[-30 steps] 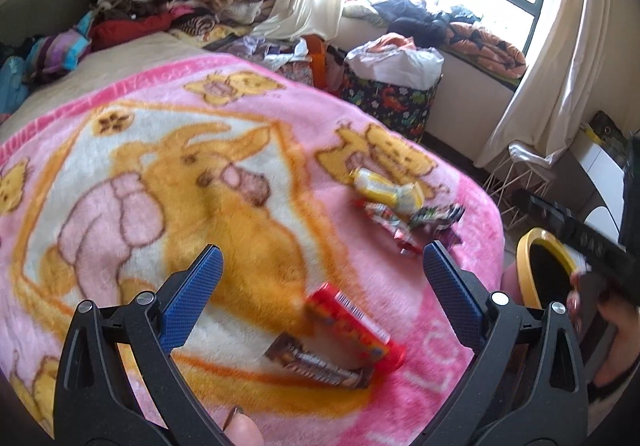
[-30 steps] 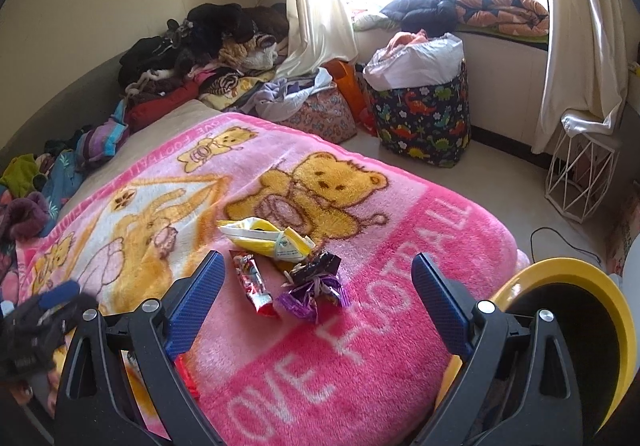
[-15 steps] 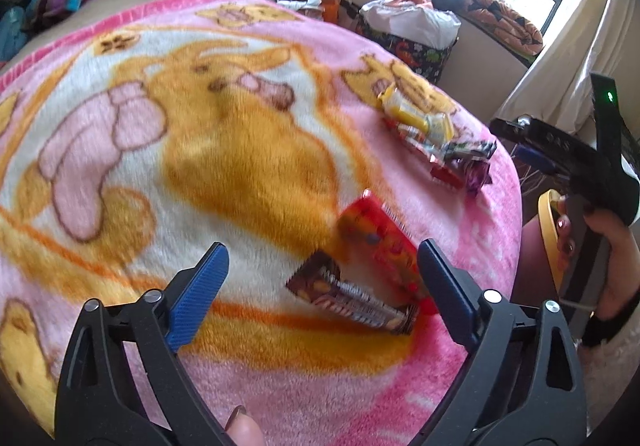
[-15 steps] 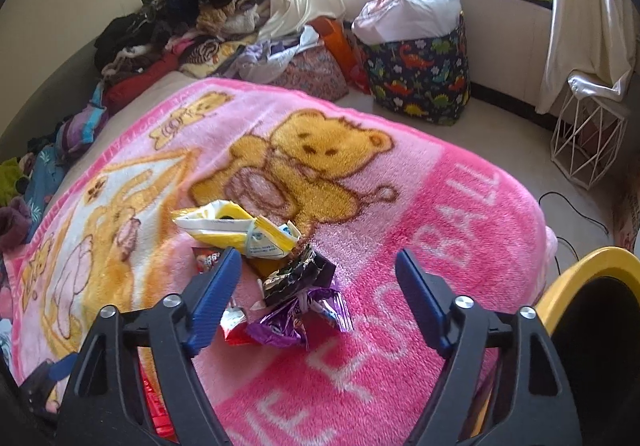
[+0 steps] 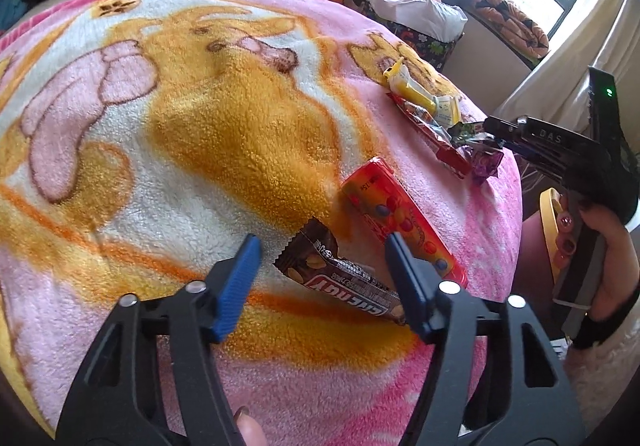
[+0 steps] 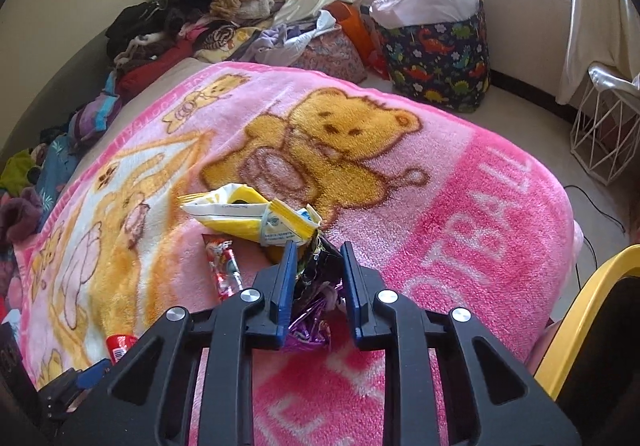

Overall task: Collect trash
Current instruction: 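Grasp the brown chocolate bar with the left tool while the right tool grasps a green wrapper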

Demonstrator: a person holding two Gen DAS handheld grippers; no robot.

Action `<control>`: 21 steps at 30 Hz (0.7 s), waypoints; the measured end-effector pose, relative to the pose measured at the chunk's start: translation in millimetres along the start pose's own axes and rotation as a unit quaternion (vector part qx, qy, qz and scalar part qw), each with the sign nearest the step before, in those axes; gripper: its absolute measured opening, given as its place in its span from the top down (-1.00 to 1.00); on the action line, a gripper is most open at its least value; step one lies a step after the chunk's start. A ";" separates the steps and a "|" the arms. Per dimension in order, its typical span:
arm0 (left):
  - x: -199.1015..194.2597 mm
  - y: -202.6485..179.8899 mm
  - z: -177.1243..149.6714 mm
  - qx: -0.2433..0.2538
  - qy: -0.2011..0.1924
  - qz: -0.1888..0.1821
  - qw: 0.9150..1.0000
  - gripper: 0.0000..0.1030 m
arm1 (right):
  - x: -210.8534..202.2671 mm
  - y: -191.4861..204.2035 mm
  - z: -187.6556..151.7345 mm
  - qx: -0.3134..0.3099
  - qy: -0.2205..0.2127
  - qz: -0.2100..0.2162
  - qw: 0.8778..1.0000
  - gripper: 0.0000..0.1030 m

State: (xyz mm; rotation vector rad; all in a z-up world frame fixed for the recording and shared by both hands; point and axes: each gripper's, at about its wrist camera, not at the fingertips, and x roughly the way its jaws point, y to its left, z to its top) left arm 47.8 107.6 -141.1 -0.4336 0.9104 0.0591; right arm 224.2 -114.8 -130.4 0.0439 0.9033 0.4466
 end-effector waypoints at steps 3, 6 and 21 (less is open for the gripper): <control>0.6 1.2 0.2 -0.005 0.002 -0.002 1.000 0.19 | -8.1 1.3 -1.4 -0.003 -0.010 0.003 1.000 0.66; 0.8 1.0 0.3 -0.007 0.003 -0.005 1.000 0.34 | -17.0 3.0 -3.1 -0.007 -0.017 0.009 1.000 0.77; -12.2 -5.5 4.6 -0.002 -0.012 -0.030 0.999 0.75 | -54.2 17.9 -16.1 -0.020 -0.039 0.032 0.999 0.77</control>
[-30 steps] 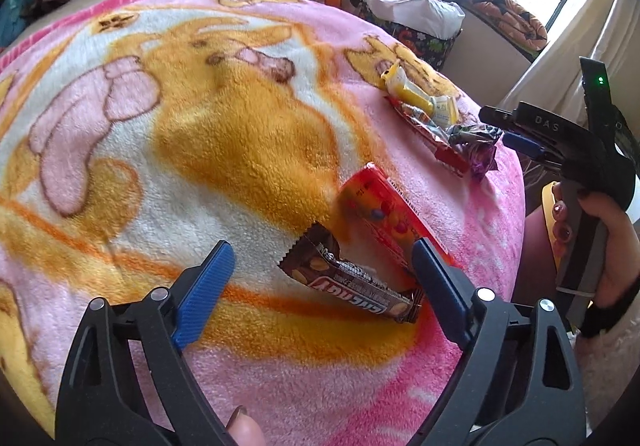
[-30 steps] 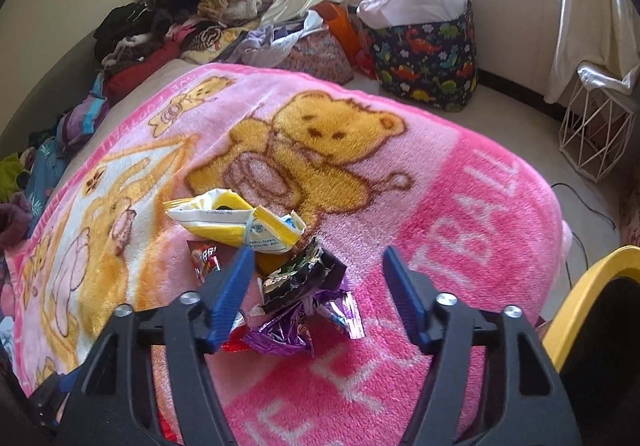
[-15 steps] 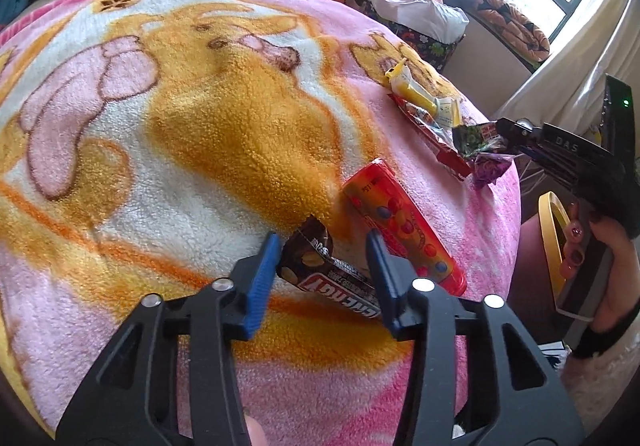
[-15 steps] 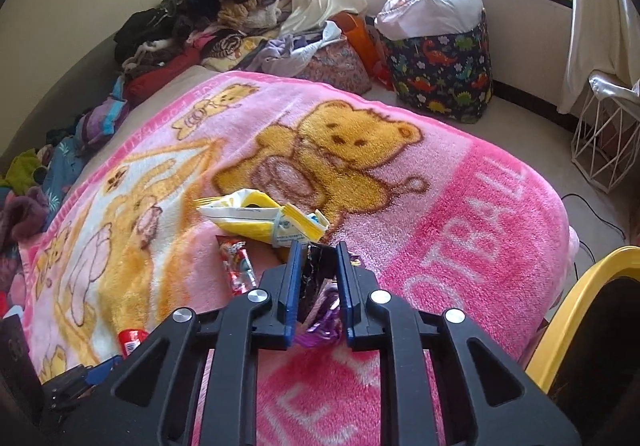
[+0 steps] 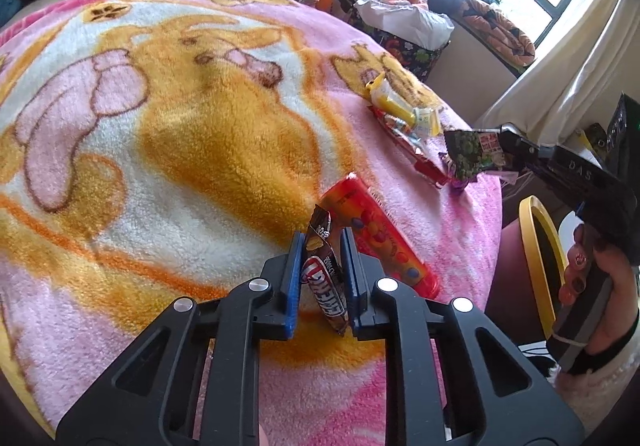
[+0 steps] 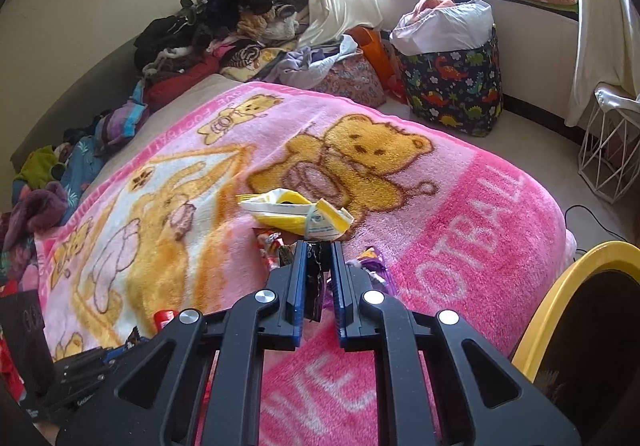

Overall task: Collect trash
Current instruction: 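Grasp the brown chocolate bar with the left tool while the right tool grasps a green wrapper, then carry the chocolate bar and green wrapper over the yellow bin with both tools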

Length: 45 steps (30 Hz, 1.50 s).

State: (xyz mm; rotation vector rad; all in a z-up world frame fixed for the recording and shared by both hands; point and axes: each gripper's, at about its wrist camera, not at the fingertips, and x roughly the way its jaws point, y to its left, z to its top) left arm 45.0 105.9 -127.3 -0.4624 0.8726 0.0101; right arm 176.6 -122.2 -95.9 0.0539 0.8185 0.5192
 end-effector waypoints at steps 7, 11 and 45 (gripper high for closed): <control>-13.9 -1.7 8.5 -0.001 -0.022 0.000 1.000 0.76 | -17.8 13.4 -9.0 -0.013 -0.007 0.014 1.000 0.79; -19.5 -3.9 12.7 -0.001 -0.031 -0.002 1.000 0.76 | -27.6 25.3 -18.1 -0.031 -0.008 0.021 0.999 0.78; -47.0 -96.2 20.4 0.089 -0.067 -0.047 0.993 0.76 | -95.3 9.1 -35.5 -0.009 -0.054 0.014 0.998 0.78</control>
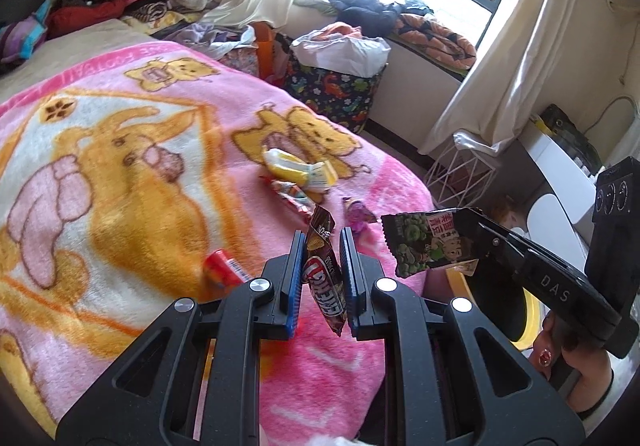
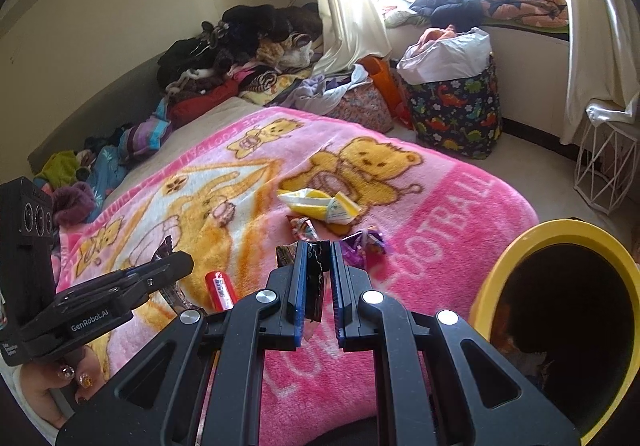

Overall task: Collect trash
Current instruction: 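Carry the chocolate bar and green wrapper over the yellow bin with both tools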

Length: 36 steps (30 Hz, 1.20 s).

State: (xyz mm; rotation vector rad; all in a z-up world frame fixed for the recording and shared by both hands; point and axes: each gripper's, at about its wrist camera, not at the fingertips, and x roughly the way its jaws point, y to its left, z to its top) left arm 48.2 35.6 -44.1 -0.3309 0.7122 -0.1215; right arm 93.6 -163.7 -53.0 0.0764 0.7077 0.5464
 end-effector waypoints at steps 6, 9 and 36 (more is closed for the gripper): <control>2.0 -18.8 5.6 0.015 -0.005 -0.009 1.000 0.76 | -16.1 -15.0 1.2 0.015 -0.013 -0.010 1.000 0.78; 3.9 -28.8 8.0 0.021 -0.007 -0.015 1.000 0.76 | -24.5 -25.3 0.9 0.025 -0.020 -0.017 0.999 0.78; 31.5 -116.6 2.6 0.081 0.006 -0.065 0.995 0.76 | -88.4 -115.4 -16.1 0.109 -0.070 -0.088 0.988 0.79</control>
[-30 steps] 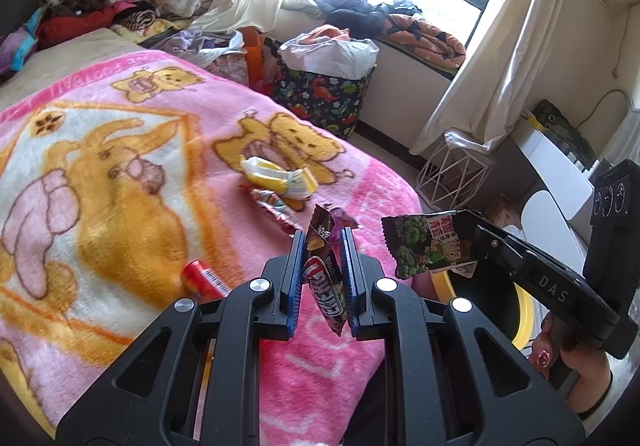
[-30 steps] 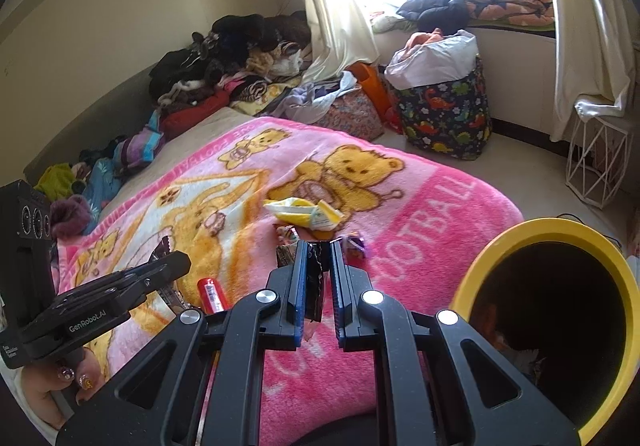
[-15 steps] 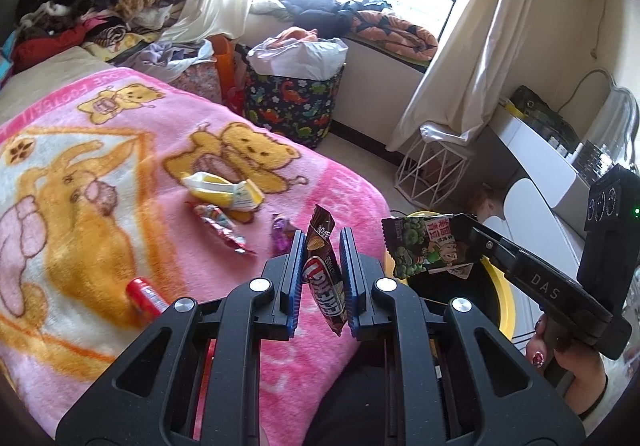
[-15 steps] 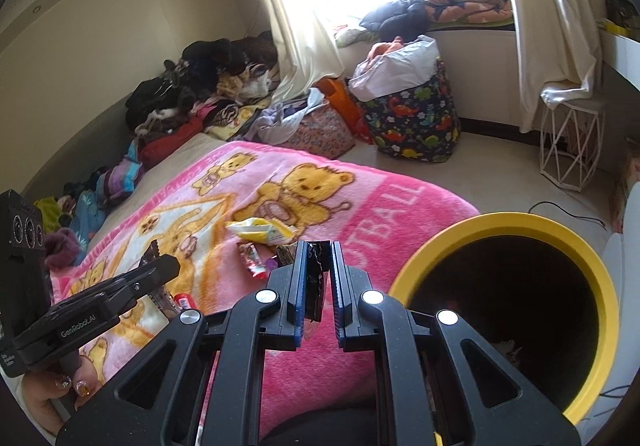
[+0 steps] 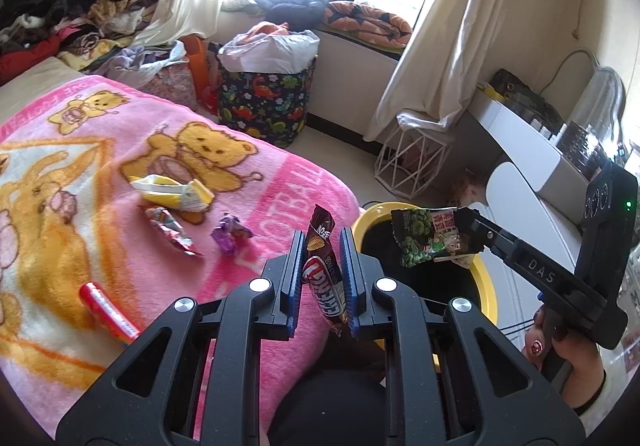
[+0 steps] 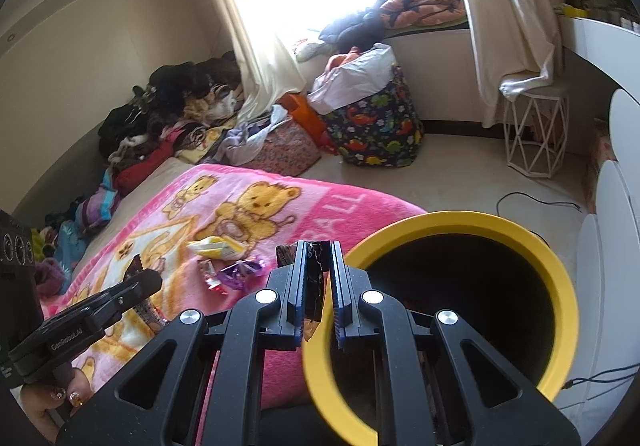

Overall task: Collect trash
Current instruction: 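Carry the chocolate bar and green wrapper over the yellow bin with both tools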

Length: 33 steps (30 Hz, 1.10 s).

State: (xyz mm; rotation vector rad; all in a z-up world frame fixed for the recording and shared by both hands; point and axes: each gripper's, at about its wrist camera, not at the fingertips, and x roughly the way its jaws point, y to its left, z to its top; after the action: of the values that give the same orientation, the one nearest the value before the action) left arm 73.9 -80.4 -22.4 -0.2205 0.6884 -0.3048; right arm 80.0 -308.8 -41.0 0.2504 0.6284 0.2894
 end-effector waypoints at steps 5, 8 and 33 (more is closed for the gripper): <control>6.4 -13.3 -0.7 0.011 0.006 -0.007 1.000 0.76 | -6.1 -16.3 -0.3 0.013 -0.007 -0.017 1.000 0.79; 10.6 -21.2 -1.1 0.016 0.008 -0.012 1.000 0.76 | -8.2 -25.4 -0.2 0.020 -0.010 -0.028 0.999 0.79; 61.3 -86.1 -21.1 0.080 0.060 -0.064 0.993 0.76 | -19.7 -105.6 -9.3 0.088 -0.026 -0.115 0.989 0.79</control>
State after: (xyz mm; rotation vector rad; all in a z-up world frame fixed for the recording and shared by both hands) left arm 87.5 -184.0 -48.7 -0.0934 0.7666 -0.4963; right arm 79.1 -412.3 -71.0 0.3512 0.6248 0.0051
